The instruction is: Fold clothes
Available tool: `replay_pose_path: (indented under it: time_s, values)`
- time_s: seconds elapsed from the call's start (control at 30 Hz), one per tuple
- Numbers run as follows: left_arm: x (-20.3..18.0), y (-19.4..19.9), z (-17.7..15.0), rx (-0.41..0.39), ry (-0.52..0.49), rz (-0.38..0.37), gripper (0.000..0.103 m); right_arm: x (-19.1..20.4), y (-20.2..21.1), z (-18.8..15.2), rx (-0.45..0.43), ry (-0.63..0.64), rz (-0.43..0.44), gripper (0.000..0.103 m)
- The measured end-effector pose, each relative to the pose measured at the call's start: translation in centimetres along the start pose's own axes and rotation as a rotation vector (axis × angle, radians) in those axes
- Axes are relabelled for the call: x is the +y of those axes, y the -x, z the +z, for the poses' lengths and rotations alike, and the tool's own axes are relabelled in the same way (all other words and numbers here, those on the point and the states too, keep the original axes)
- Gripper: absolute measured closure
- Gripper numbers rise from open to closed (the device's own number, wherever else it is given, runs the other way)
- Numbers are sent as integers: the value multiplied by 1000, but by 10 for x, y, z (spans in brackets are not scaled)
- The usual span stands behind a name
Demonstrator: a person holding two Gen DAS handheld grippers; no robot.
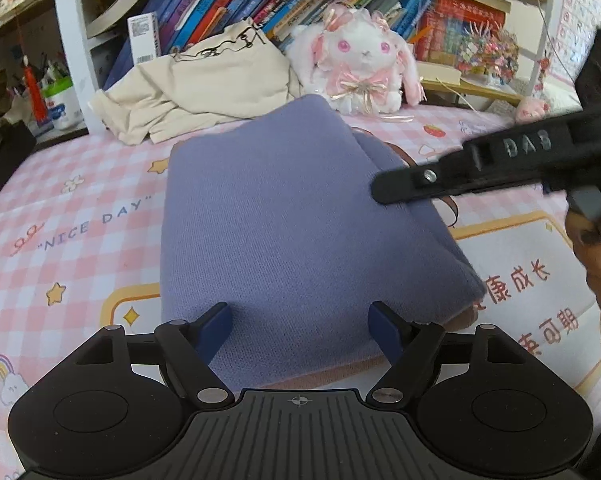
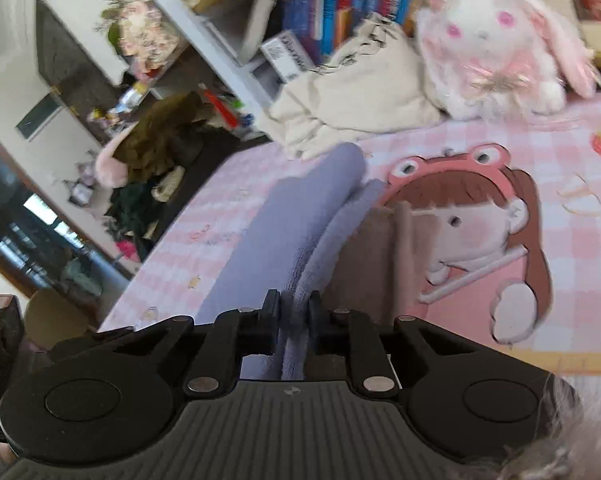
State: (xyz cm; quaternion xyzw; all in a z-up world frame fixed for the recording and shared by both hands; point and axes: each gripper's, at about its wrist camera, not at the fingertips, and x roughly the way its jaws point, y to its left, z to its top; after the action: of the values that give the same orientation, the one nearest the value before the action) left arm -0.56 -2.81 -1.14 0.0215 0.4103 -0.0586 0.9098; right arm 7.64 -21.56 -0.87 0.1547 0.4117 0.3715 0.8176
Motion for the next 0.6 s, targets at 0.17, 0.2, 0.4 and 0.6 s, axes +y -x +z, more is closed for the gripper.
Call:
replay_pose_path:
  time_s: [0.17, 0.2, 0.4, 0.6]
  values:
    - [1, 7, 2, -15, 16, 29, 26, -24, -16, -11, 83, -95, -90, 95]
    - [1, 9, 3, -18, 20, 37, 26, -23, -13, -12, 87, -90, -88, 95]
    - [17, 32, 9, -119, 117, 58, 26, -18, 6, -18, 101, -122, -36, 69]
    - [24, 21, 9, -90, 157, 64, 26, -7, 4, -24, 137, -77, -22, 97]
